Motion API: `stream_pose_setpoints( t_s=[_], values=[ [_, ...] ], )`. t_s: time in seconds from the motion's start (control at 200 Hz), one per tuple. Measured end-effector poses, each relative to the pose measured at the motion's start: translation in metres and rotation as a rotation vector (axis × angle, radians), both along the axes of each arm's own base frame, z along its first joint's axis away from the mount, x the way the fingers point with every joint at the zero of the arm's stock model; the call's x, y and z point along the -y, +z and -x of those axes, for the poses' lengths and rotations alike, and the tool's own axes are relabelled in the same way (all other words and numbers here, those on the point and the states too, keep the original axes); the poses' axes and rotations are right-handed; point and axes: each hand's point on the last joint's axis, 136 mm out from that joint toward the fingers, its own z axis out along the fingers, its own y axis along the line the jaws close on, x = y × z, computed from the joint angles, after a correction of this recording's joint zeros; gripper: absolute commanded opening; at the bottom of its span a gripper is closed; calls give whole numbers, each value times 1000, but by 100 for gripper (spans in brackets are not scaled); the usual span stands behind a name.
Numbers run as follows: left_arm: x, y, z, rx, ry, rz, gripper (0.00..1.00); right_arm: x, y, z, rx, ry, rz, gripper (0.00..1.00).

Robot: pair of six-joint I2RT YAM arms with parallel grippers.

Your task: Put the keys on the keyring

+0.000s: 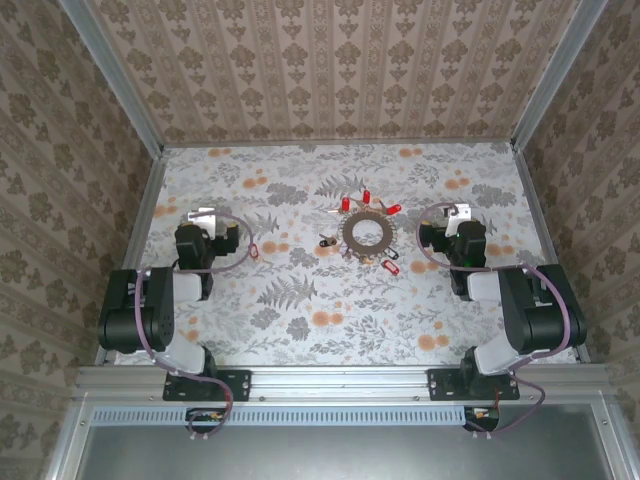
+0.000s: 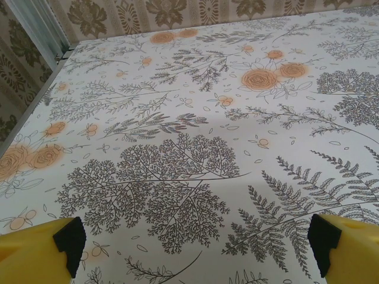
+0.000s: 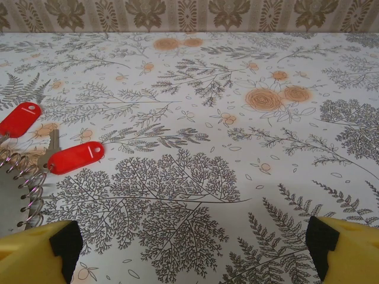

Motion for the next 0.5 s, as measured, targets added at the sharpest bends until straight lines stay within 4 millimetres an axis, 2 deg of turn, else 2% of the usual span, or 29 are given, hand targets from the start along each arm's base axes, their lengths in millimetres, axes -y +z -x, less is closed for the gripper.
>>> stream_pose_setpoints(
  t_s=[0.5],
  values=[
    [1,0,0,0,-7,3,100,0,0,0,0,0,0,100]
  ],
)
